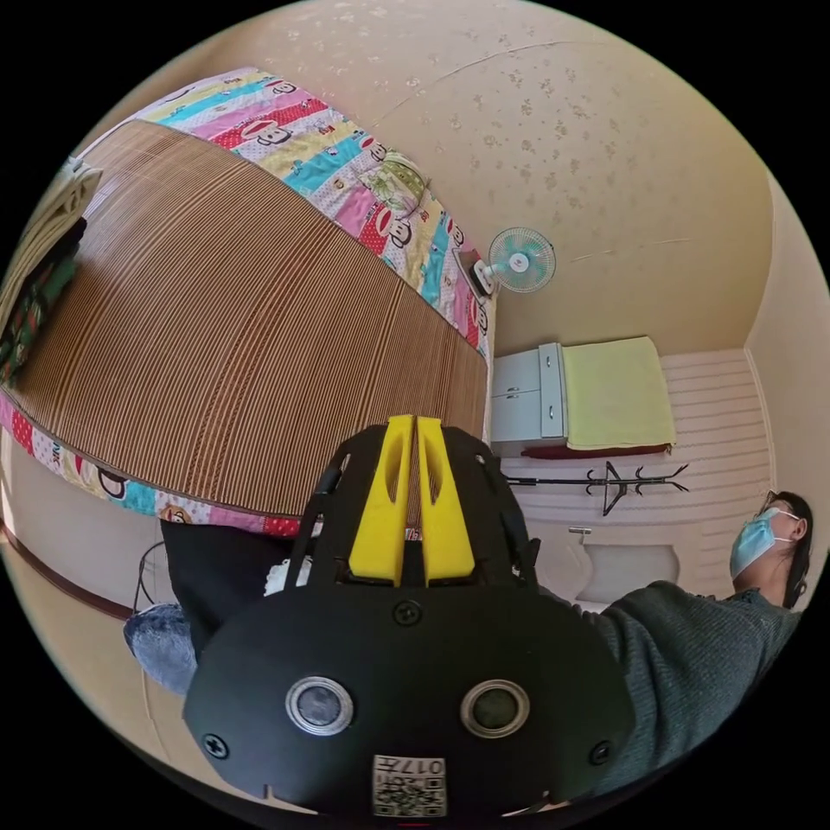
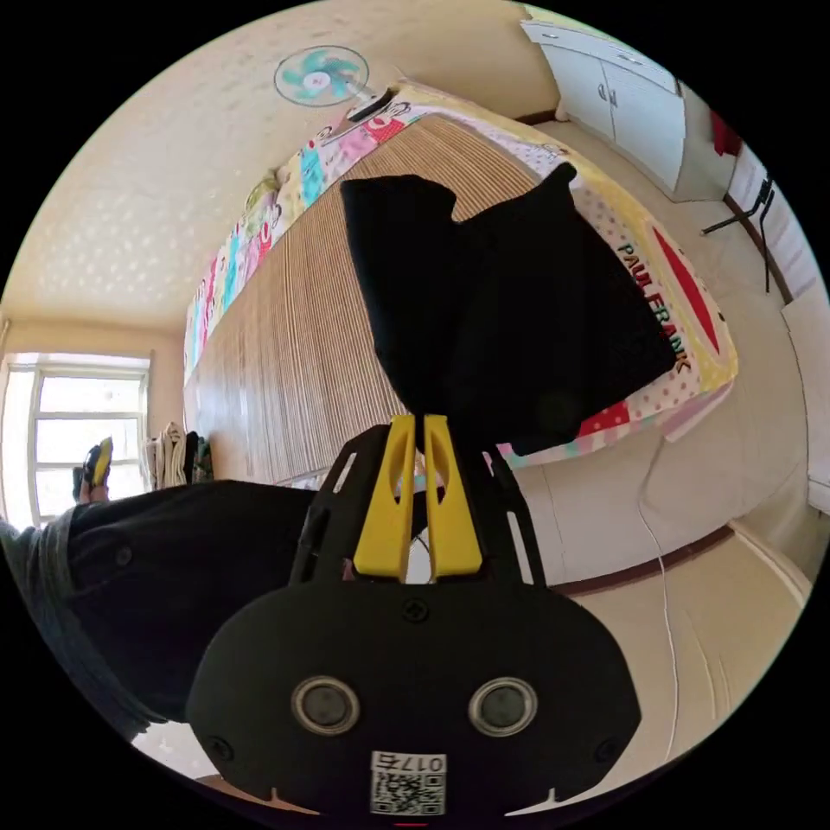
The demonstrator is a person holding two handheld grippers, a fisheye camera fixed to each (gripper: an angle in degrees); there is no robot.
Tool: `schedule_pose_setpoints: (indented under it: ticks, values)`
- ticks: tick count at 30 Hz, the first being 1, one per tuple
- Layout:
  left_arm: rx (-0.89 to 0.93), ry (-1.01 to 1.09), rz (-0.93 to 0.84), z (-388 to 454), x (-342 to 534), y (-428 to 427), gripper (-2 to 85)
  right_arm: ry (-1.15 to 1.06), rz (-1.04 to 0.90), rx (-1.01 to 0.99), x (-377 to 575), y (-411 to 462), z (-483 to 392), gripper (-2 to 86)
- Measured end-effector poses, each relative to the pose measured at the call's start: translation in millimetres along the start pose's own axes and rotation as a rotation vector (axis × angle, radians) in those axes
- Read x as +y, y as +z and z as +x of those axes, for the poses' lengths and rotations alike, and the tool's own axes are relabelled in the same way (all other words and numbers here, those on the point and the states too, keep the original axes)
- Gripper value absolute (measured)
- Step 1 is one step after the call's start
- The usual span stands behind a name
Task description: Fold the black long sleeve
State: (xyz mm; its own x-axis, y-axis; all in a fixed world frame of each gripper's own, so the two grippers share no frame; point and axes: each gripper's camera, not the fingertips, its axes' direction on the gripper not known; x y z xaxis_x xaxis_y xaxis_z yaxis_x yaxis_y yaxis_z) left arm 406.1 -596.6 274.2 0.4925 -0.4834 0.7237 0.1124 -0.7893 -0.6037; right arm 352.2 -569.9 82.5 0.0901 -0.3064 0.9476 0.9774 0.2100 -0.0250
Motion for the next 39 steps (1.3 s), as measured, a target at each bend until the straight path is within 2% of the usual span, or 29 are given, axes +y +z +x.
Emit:
schedule_pose_setpoints:
  ticks: [1,4,6,8,10,12,16,19,21,23,24,27,29,32,35,39]
  values:
    - [0.008,0.005,0.001,0,-2,4,-1.0,-0.038,-0.082,0.033,8,19,-6,3.0]
    - [0.023,0.020,-0.006,3,-9,25,-1.0,0.073,-0.229,-0.021,12,58,9,3.7]
    - [0.044,0.022,-0.035,7,-14,42,-1.0,0.080,-0.157,-0.100,3,46,7,4.3]
    - [0.061,0.041,-0.043,12,-17,50,-1.0,0.046,0.016,-0.094,-20,11,-9,5.9]
    - [0.052,0.065,-0.047,17,-17,55,-1.0,0.002,0.070,-0.067,-46,0,-24,7.8]
    - [0.027,0.080,-0.069,19,-15,64,-1.0,-0.089,0.042,-0.072,-78,9,-38,9.4]
    - [0.031,0.059,-0.071,15,-4,73,-1.0,-0.216,-0.137,-0.016,-141,83,-73,12.9]
    - [0.026,0.037,-0.063,9,8,75,-1.0,-0.193,-0.309,0.112,-164,161,-81,14.8]
    - [0.003,0.022,-0.042,5,20,71,-0.9,-0.119,-0.414,0.137,-164,206,-68,14.0]
    - [-0.011,0.008,-0.025,2,30,68,-0.8,-0.069,-0.374,0.276,-157,222,-55,7.4]
    - [-0.019,-0.002,-0.011,1,36,65,-0.7,-0.069,-0.383,0.279,-156,224,-52,6.6]
    - [-0.034,-0.001,0.019,0,51,60,0.3,-0.005,-0.381,0.024,-156,220,-28,4.0]
    - [-0.051,0.026,0.014,4,59,62,2.1,0.001,-0.262,-0.268,-147,192,-9,3.4]
    - [-0.095,0.128,-0.055,24,64,79,4.5,-0.060,-0.077,-0.492,-121,150,-4,3.0]
    - [-0.113,0.280,-0.166,57,63,111,6.0,-0.196,-0.004,-0.697,-95,130,-26,2.7]
    - [-0.049,0.509,-0.287,119,60,154,10.5,-0.340,0.079,-0.870,-63,117,-64,2.4]
